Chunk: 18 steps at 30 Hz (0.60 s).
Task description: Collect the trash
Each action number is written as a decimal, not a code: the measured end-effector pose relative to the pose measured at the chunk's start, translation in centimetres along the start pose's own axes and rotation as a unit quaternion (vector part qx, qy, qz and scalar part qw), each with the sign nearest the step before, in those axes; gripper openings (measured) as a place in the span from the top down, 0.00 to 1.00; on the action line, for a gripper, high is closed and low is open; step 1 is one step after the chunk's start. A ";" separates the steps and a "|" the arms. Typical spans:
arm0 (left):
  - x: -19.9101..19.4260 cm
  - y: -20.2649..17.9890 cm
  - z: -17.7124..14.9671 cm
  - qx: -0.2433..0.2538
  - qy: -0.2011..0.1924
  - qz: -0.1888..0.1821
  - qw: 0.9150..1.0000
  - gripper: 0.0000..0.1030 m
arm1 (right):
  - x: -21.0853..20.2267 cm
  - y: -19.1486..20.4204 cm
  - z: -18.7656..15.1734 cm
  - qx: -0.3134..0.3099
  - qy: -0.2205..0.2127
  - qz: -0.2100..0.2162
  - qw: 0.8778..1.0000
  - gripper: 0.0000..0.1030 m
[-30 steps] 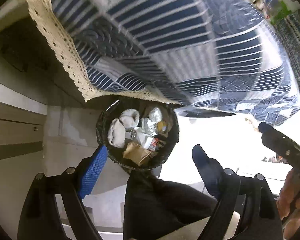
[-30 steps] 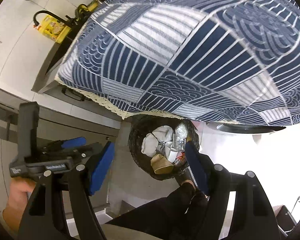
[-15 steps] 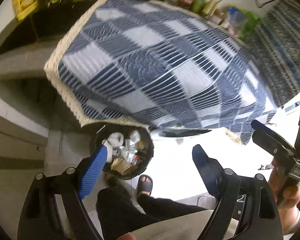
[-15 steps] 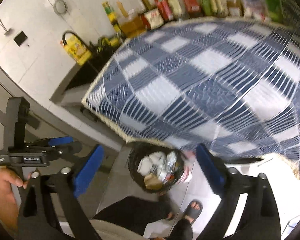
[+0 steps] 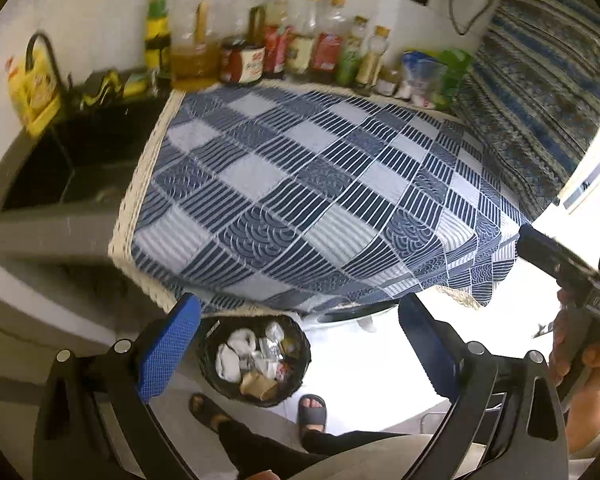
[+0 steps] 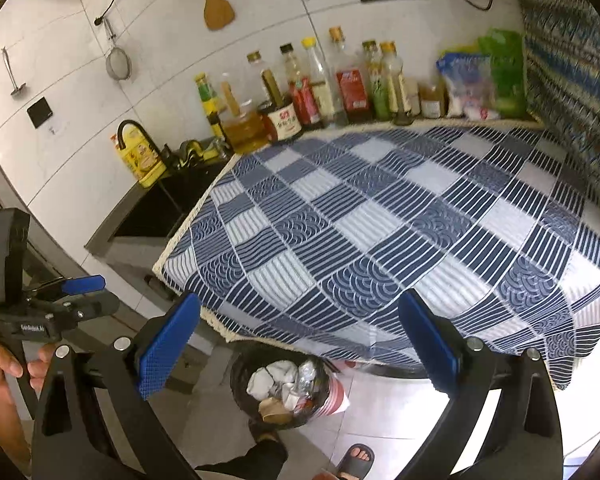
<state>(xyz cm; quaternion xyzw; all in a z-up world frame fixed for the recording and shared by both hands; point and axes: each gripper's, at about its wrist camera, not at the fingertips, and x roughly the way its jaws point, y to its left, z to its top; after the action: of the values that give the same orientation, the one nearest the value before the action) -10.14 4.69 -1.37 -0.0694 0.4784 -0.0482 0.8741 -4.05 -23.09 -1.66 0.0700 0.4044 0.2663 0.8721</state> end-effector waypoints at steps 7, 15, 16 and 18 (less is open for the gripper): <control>-1.9 -1.3 1.4 0.019 -0.025 0.000 0.999 0.07 | -1.8 0.0 1.4 0.007 0.001 -0.008 1.000 0.05; -3.3 -2.4 2.3 0.027 -0.044 0.005 0.999 0.07 | -3.4 -0.3 2.4 -0.005 -0.021 -0.018 1.000 0.05; -3.3 -2.6 2.4 0.026 -0.044 0.004 0.999 0.07 | -3.5 -0.4 2.4 -0.006 -0.024 -0.020 0.999 0.05; -3.4 -2.7 2.5 0.024 -0.046 0.005 0.999 0.07 | -3.6 -0.6 2.5 -0.003 -0.023 -0.018 1.000 0.05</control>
<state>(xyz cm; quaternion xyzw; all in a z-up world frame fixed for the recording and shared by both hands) -9.91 2.72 3.18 -0.0482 0.4367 -0.0523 0.8968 -3.88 -25.31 2.20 0.0659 0.3851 0.2497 0.8860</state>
